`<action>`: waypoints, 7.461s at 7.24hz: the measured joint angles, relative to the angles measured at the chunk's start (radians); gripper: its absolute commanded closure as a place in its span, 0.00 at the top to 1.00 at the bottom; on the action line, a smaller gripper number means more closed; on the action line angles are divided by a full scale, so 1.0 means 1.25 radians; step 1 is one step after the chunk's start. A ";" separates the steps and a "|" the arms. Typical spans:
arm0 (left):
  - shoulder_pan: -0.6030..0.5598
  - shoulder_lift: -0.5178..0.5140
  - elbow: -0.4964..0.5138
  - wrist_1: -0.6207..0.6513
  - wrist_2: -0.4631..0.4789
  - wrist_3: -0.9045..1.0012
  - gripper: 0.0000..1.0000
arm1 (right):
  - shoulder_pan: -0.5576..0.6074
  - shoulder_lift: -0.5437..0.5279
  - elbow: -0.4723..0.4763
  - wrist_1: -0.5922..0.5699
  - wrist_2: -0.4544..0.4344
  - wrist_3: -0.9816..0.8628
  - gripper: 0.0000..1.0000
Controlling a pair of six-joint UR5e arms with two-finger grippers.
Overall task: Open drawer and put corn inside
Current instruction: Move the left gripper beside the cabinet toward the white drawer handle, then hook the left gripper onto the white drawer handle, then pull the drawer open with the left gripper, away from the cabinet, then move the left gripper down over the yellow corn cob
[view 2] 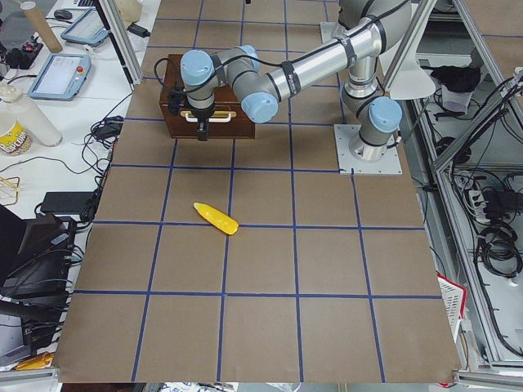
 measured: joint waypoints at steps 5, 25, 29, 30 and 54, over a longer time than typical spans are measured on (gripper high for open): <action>-0.016 -0.059 -0.021 0.042 -0.101 0.062 1.00 | 0.000 0.000 0.000 0.000 0.000 0.000 1.00; -0.004 -0.123 -0.025 0.055 -0.108 0.157 1.00 | 0.000 0.000 0.000 0.001 0.000 0.000 1.00; 0.010 -0.123 -0.023 0.053 -0.107 0.162 1.00 | 0.000 0.000 0.000 0.000 0.000 0.000 1.00; 0.015 -0.124 -0.021 0.052 -0.107 0.169 1.00 | 0.000 0.000 0.000 0.001 0.000 0.000 1.00; 0.138 -0.105 0.125 -0.067 0.062 0.338 1.00 | 0.000 0.000 0.000 0.000 0.000 0.000 1.00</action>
